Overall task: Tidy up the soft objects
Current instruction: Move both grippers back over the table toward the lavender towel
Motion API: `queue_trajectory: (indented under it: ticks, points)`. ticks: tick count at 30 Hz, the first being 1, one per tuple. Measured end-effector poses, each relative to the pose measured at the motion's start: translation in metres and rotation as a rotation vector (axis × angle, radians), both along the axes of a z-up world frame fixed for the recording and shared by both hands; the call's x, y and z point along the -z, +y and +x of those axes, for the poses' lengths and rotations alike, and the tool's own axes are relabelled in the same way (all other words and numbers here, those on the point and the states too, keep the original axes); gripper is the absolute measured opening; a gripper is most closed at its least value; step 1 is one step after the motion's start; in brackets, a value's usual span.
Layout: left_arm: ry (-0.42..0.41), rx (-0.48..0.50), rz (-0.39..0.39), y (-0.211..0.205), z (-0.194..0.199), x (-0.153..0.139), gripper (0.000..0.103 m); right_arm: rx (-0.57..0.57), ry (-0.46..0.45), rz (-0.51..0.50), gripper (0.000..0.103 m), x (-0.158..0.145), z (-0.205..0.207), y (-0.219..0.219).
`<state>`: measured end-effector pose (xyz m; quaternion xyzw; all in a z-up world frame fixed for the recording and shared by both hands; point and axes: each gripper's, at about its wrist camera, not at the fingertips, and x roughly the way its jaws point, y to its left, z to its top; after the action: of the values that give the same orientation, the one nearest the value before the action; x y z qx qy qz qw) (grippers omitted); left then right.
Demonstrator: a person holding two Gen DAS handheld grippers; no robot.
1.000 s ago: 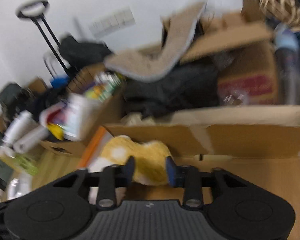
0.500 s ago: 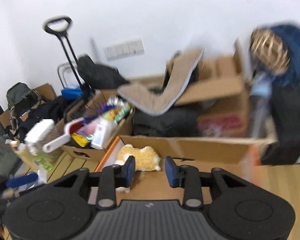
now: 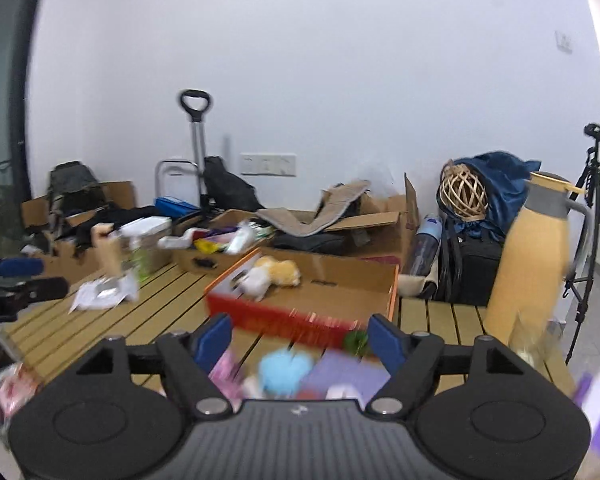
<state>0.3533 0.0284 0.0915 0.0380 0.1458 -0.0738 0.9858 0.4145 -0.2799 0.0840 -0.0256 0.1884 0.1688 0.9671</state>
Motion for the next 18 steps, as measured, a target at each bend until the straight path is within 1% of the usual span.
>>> queue_trajectory:
  ticks: [2, 3, 4, 6, 7, 9, 10, 11, 12, 14, 16, 18]
  points:
    - [-0.03, 0.012, 0.017, -0.008, -0.039, 0.019, 0.088, 0.009, -0.04, -0.009, 0.077, 0.023, -0.05, 0.004]
    - [-0.031, 0.02, 0.018, -0.011, -0.058, 0.028, 0.089, 0.013, -0.052, -0.026, 0.08, 0.033, -0.07, 0.008]
    - [-0.028, 0.028, 0.016, -0.012, -0.077, 0.038, 0.089, 0.02, -0.069, -0.038, 0.081, 0.043, -0.091, 0.012]
    - [-0.02, 0.034, 0.024, -0.014, -0.105, 0.054, 0.089, 0.068, -0.085, -0.046, 0.084, 0.064, -0.13, 0.019]
    - [-0.024, 0.029, 0.034, -0.015, -0.119, 0.061, 0.089, 0.093, -0.082, -0.031, 0.084, 0.075, -0.148, 0.022]
    - [-0.012, 0.021, 0.047, -0.015, -0.137, 0.071, 0.092, 0.121, -0.05, 0.037, 0.084, 0.094, -0.17, 0.025]
    - [-0.013, 0.034, 0.064, -0.014, -0.145, 0.075, 0.092, 0.109, -0.022, 0.066, 0.084, 0.102, -0.178, 0.026]
    - [-0.02, 0.043, 0.076, -0.013, -0.15, 0.077, 0.092, 0.092, 0.002, 0.073, 0.083, 0.108, -0.183, 0.029]
    - [-0.025, 0.042, 0.08, -0.01, -0.151, 0.077, 0.092, 0.086, 0.014, 0.059, 0.082, 0.112, -0.186, 0.032]
    - [-0.025, 0.018, 0.056, -0.005, -0.149, 0.076, 0.092, 0.08, 0.011, 0.029, 0.082, 0.116, -0.188, 0.038]
    - [-0.024, -0.001, 0.035, -0.001, -0.146, 0.075, 0.092, 0.084, -0.004, 0.027, 0.082, 0.114, -0.186, 0.042]
    - [-0.022, -0.014, 0.034, 0.002, -0.143, 0.077, 0.092, 0.085, -0.018, 0.032, 0.082, 0.113, -0.183, 0.044]
